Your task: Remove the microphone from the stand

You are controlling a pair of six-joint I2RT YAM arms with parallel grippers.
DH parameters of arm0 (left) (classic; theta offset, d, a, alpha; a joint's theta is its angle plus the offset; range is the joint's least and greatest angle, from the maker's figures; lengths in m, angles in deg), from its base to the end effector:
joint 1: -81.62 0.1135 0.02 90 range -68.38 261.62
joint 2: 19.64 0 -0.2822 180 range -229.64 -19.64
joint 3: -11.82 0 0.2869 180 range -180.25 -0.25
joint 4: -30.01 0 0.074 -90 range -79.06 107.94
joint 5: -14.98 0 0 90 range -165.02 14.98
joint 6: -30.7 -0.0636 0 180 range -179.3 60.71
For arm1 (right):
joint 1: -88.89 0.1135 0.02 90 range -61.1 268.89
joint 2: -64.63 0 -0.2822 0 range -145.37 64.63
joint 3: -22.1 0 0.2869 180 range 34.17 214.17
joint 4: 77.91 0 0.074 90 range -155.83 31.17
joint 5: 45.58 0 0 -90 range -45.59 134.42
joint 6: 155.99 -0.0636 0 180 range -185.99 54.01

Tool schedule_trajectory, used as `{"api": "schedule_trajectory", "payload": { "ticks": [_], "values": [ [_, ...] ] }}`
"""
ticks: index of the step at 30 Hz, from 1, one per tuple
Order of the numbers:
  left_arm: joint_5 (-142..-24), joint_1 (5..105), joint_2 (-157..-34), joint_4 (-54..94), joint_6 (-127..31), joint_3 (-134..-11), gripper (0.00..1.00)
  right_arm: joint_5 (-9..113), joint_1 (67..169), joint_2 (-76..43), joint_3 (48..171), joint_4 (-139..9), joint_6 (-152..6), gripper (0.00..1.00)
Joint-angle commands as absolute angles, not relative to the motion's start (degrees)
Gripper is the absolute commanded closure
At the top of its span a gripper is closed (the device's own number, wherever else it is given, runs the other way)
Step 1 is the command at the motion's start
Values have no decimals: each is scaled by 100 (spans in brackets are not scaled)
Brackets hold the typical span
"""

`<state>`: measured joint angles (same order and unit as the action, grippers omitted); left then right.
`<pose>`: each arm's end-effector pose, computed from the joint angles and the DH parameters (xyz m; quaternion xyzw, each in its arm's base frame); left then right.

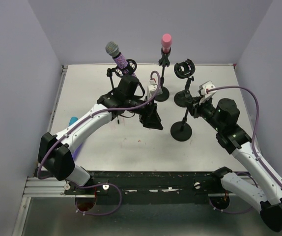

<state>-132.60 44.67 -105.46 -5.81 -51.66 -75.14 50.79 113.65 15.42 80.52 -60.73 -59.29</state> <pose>0.2675 -0.2684 0.3392 0.4127 0.6944 -0.5490 0.2146 0.2284 0.1131 0.3541 -0.2393 0.7153 0.1442 0.6405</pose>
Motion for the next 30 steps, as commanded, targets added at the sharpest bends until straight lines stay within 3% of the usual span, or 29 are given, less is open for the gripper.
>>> {"api": "schedule_trajectory", "payload": {
  "ticks": [1,12,20,25,30],
  "values": [
    [-13180,4286,-10252,-1351,-6280,-7759,32,4758,11350,1743,7681,-6812,-5668,99],
    [-13153,4163,-9865,-1634,-6825,-7645,32,5250,11342,1691,6836,-5486,-5544,99],
    [-13100,4163,-9769,-1695,-6958,-7601,32,5153,11342,1356,6643,-5450,-5843,99],
    [-12995,4163,-9742,-1774,-7168,-7663,32,6884,11192,1575,6634,-4888,-5203,99],
    [-12925,4172,-9786,-1845,-7318,-7777,32,6166,11184,1532,6485,-5159,-5273,99]
  ]
}}
